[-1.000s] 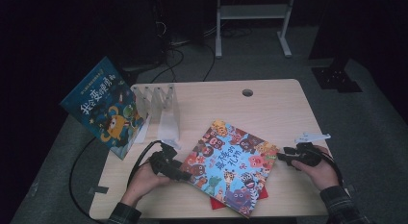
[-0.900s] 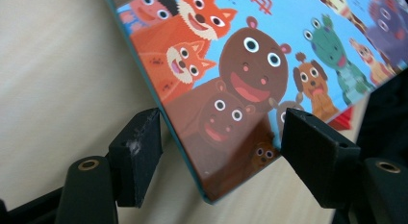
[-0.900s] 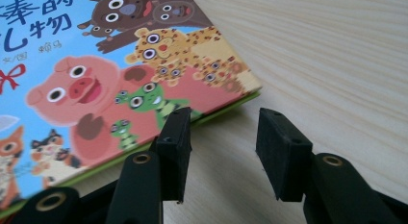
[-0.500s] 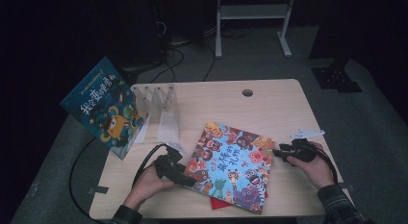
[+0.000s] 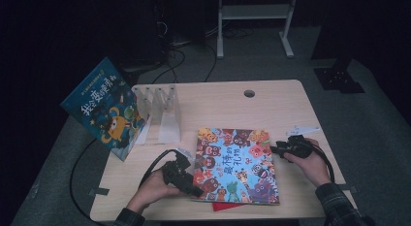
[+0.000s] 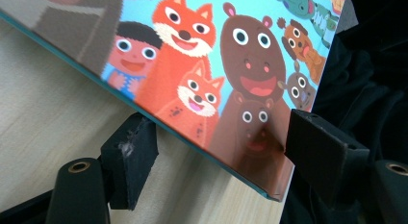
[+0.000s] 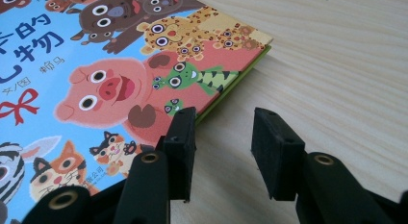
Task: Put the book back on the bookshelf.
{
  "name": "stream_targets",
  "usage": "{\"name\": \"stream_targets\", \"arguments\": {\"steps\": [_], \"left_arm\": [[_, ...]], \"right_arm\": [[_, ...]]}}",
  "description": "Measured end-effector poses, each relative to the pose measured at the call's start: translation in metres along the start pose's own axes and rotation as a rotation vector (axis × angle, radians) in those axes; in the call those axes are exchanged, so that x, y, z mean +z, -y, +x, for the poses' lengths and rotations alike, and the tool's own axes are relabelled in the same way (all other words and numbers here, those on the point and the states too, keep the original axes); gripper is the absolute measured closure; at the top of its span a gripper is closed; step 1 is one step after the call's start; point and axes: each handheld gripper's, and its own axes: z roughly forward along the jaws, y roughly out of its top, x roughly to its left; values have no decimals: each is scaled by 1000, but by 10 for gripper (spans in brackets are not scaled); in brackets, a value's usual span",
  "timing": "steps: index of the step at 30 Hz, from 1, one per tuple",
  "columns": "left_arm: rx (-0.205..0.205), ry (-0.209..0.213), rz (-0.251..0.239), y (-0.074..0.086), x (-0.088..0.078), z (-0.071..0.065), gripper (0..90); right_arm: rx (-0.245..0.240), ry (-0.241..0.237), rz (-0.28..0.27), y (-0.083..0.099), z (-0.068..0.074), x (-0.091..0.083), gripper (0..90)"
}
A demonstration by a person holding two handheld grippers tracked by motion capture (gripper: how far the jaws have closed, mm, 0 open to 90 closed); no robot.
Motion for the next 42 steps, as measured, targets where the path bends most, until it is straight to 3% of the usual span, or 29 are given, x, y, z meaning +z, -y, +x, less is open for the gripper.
{"name": "stream_targets", "arguments": {"steps": [6,9,12,14,17,20,24,29,32,33,42], "left_arm": [[-25,-31,-74,0,-11,7,220],[-30,-49,-85,0,-13,9,181],[-38,-79,-103,-1,-17,12,145],[-49,-130,-131,-3,-20,15,118],[-52,-162,-146,-5,-23,18,98],[-53,-218,-172,-8,-25,22,70],[-55,-244,-177,-9,-22,24,34],[-57,-250,-172,-8,-19,24,21],[-60,-248,-175,-6,-19,25,20],[-59,-246,-168,-6,-19,26,20],[-68,-246,-180,-7,-17,26,20]], "right_arm": [[-13,-3,4,0,1,-1,595],[-20,-1,4,0,2,-1,595],[-23,-6,2,0,3,-3,587],[-17,-13,-12,-1,3,-5,570],[0,-15,-28,-3,4,-6,550],[27,-48,-55,-5,4,-3,455],[24,-51,-56,-10,7,7,358],[10,-35,-50,-19,8,19,280],[46,-71,-52,-23,7,27,266],[58,-90,-45,-23,7,28,260],[53,-85,-39,-20,12,24,265]]}}
